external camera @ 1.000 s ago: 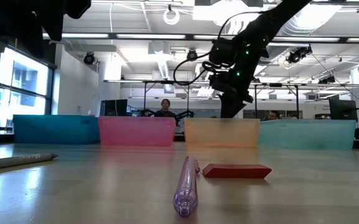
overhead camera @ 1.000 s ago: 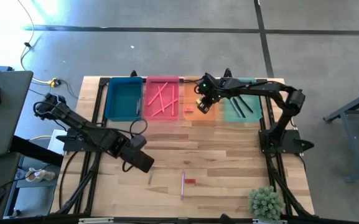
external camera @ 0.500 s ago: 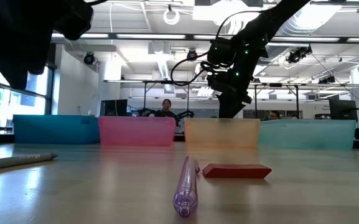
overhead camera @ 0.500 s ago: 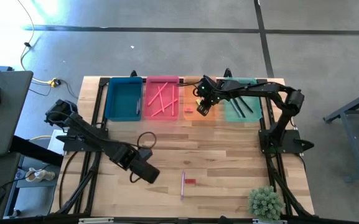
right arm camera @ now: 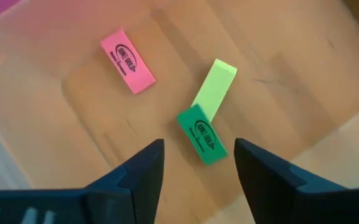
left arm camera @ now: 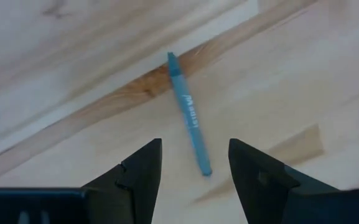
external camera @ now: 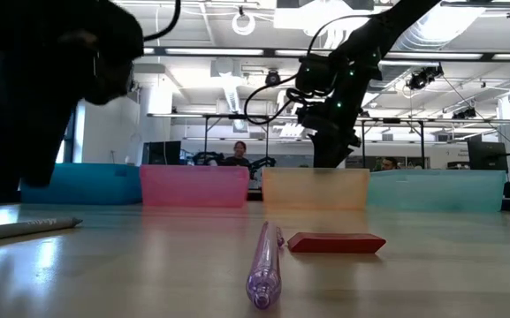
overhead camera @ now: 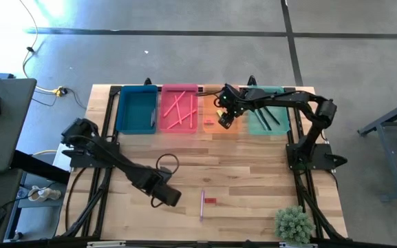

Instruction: Sort crayons/erasers/pens/pencils in bins

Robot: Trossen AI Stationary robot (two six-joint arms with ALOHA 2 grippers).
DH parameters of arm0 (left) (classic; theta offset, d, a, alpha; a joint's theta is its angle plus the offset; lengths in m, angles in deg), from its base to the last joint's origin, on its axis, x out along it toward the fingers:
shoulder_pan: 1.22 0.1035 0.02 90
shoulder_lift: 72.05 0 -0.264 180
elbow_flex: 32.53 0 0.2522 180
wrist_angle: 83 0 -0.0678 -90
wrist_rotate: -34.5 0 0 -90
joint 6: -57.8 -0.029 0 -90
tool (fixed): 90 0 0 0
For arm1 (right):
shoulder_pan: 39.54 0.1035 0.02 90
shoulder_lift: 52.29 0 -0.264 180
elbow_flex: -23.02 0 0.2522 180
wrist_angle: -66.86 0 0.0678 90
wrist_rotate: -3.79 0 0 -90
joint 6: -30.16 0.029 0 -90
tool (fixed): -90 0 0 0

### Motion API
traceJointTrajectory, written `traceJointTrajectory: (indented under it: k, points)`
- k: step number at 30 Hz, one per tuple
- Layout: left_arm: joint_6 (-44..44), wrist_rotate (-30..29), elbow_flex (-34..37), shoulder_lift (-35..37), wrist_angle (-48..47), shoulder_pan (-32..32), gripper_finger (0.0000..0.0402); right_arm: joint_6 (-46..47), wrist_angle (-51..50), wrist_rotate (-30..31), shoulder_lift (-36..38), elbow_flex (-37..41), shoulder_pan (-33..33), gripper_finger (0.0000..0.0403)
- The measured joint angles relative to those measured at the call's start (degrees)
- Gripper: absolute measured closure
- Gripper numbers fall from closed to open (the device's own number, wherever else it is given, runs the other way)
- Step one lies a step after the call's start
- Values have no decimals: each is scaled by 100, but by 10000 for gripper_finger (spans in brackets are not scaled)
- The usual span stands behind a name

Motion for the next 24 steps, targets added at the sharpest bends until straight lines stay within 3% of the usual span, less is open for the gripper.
traceJointTrajectory:
  k: [17, 24]
  points:
    - [162, 65, -28, -625, -100, 0, 233, -265, -66, -16, 586, -9, 0, 232]
    - [-59, 21, -18, -636, -229, -43, 298, -309, -115, -23, 1420, -9, 1, 232]
